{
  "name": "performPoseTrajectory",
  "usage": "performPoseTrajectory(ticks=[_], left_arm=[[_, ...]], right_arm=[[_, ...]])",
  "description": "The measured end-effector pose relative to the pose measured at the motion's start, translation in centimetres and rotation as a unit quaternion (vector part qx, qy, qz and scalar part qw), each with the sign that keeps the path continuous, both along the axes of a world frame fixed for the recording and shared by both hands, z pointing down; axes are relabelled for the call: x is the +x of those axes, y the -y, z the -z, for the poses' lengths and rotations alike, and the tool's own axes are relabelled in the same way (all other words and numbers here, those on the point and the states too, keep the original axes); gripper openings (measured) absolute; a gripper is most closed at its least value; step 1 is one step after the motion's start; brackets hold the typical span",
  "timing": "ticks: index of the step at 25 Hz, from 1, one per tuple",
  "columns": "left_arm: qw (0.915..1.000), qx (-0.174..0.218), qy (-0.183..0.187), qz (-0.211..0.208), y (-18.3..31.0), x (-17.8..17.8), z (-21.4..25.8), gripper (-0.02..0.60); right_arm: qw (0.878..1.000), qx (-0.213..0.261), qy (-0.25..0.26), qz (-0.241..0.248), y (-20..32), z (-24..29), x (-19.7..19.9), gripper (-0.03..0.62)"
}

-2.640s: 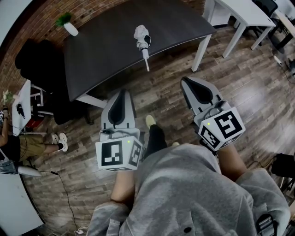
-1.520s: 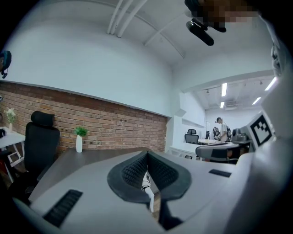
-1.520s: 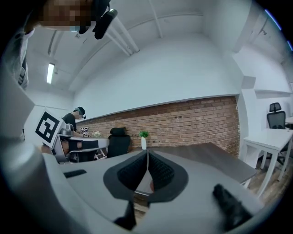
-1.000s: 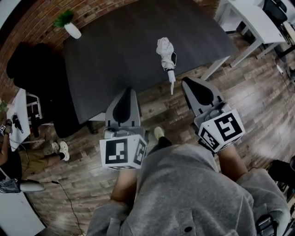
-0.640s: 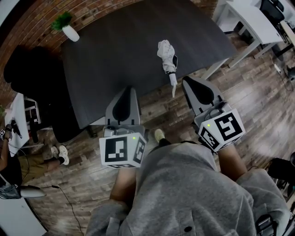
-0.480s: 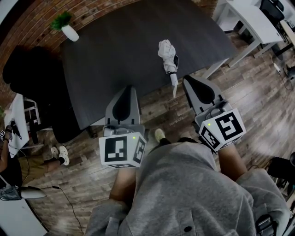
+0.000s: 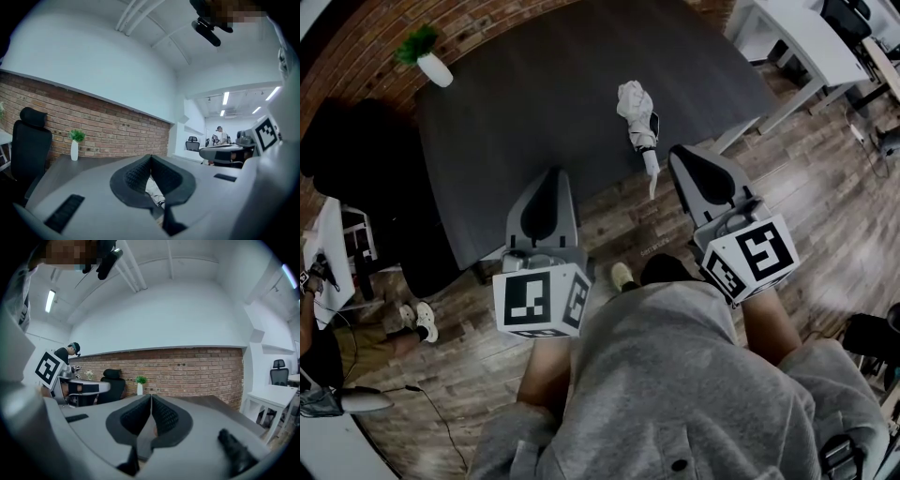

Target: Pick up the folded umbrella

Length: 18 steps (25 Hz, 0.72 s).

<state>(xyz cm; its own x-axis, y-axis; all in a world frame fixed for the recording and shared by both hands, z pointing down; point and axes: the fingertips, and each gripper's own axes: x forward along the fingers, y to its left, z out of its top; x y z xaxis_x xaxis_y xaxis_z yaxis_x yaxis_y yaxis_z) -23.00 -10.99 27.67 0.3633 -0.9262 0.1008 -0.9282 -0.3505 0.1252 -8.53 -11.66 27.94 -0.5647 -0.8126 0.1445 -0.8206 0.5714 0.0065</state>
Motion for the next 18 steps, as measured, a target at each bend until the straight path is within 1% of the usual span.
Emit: performPoseTrajectory(ticks=[9,18], left_arm=[[0.9999,-0.006,-0.001,-0.011,0.1,1.3,-0.3,0.014],[0.9997,-0.011,0.006,-0.02,2.0,3.2,-0.7,0.014]], right_arm=[[1.0,0.001,-0.007,-0.009,-0.2,0.0,1.4,0.024],[1.0,0.0,-0.009,-0.025,1.8,-0.6,3.8,0.025]])
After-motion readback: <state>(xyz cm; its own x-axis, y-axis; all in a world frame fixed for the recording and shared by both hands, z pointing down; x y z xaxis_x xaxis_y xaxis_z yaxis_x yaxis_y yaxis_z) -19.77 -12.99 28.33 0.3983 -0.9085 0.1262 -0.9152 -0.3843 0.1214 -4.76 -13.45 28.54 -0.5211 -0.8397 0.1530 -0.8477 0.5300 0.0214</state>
